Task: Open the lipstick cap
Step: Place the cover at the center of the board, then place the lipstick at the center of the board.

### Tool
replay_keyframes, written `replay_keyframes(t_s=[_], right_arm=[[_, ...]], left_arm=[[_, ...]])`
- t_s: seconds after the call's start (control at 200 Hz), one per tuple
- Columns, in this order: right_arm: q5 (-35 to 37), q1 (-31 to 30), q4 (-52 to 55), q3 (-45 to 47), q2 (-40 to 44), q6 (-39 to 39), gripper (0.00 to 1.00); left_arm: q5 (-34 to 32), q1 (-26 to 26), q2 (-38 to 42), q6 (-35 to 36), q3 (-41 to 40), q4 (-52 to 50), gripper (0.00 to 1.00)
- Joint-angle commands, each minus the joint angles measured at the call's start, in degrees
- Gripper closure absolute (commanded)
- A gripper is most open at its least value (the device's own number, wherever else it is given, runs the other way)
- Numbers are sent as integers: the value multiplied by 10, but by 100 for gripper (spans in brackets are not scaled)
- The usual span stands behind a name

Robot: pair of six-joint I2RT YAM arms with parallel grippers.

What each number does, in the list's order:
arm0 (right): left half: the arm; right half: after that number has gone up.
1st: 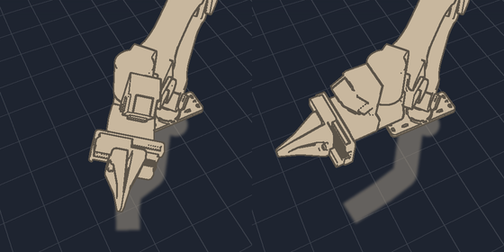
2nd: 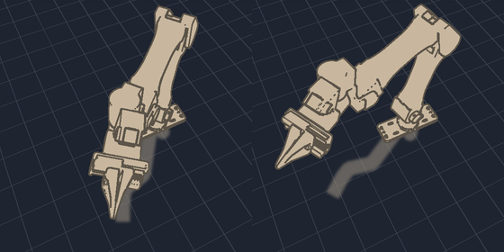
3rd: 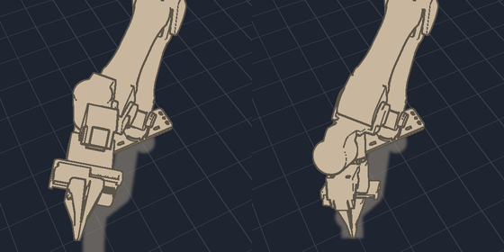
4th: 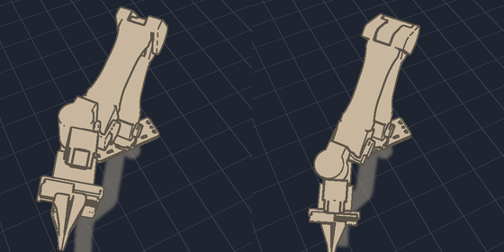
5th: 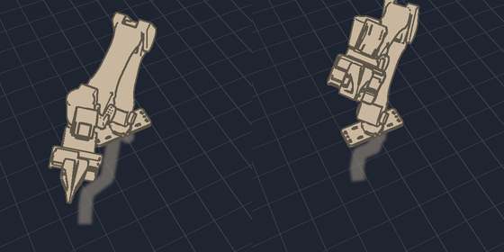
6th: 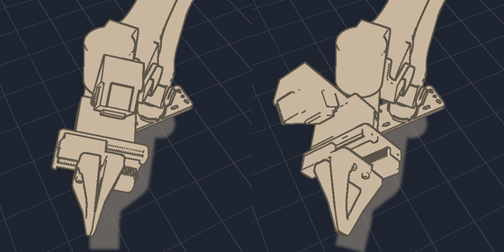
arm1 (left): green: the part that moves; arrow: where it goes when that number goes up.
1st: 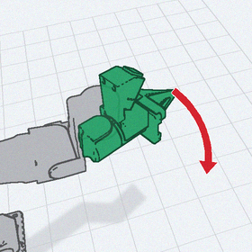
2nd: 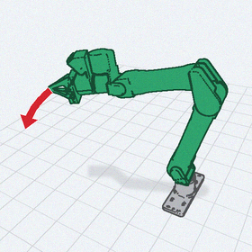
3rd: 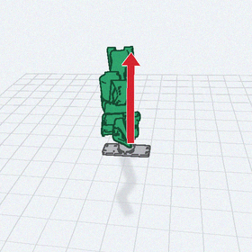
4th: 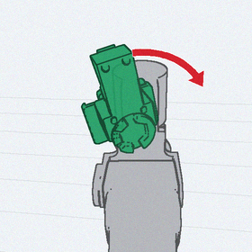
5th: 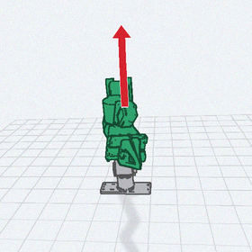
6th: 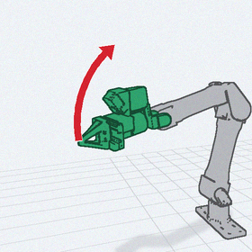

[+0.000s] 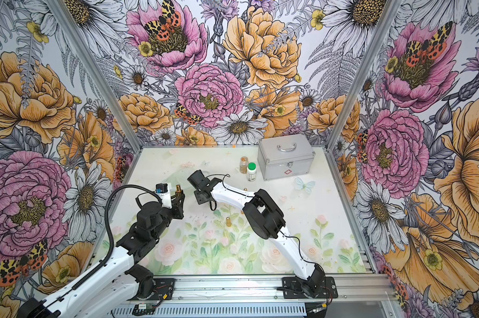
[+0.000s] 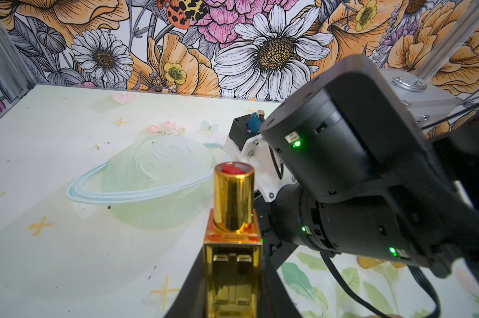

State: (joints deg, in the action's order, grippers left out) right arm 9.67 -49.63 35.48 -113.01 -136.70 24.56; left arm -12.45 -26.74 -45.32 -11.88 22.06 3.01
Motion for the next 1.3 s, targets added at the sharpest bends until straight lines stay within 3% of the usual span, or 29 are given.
replay_keyframes(t_s=[0.0,0.265,0.355,0.435,0.585,0.991,1.296], right_arm=[[1,8,-6,20,83,3,59],[-98,39,5,128,264,2,51],[-171,64,16,152,316,0,48],[-250,72,32,155,343,-11,47],[-337,71,42,153,357,7,42],[-351,54,42,136,321,30,45],[-343,50,42,126,302,30,57]], left_arm=[[9,4,10,5,1,10,94],[62,2,-15,32,23,13,93],[87,0,-32,48,30,21,92],[104,-9,-47,65,36,32,92],[119,-44,-74,114,51,46,92],[136,-73,-103,133,65,61,93],[125,-74,-84,129,54,65,93]])
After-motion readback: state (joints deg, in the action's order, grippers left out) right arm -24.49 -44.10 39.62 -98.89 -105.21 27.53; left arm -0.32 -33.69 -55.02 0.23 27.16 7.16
